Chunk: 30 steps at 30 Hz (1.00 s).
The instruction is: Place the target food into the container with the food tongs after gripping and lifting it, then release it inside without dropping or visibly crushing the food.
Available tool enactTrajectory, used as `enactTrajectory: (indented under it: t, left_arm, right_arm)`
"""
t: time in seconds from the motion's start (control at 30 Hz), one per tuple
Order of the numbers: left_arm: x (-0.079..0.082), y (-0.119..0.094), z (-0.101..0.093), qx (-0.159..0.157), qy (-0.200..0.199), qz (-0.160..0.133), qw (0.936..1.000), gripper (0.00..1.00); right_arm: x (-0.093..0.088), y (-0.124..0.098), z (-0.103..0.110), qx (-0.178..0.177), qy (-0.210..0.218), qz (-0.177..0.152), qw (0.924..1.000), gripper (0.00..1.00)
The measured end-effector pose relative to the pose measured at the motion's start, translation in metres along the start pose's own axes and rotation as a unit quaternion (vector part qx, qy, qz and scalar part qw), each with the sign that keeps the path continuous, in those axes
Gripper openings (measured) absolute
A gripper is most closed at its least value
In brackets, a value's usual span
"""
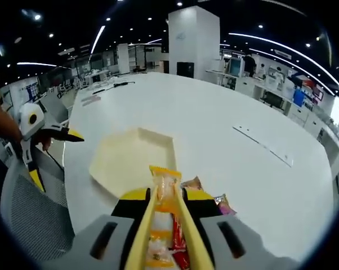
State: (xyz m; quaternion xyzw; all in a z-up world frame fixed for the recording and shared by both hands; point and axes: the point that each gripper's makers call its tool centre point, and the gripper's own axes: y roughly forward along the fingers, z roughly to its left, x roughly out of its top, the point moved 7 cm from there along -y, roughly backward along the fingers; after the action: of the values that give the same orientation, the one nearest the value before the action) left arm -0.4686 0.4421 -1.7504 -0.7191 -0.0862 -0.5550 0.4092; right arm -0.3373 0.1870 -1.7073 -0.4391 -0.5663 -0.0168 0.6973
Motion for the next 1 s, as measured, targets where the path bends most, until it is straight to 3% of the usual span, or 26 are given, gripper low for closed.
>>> enactTrajectory:
  t: [0.3,1.0]
  left_arm:
    - [0.001,0.000,0.000,0.000,-0.001,-0.002,1.0000,1.00]
    - [0.001,0.000,-0.001,0.000,0.003,-0.002,1.0000,1.00]
  right_arm:
    - [0.012,0.004,0.005,0.009,0.000,-0.005,0.9999,0.21]
    - [0.070,0.042,0.029,0.051,-0.037,-0.016,0.9979,0.21]
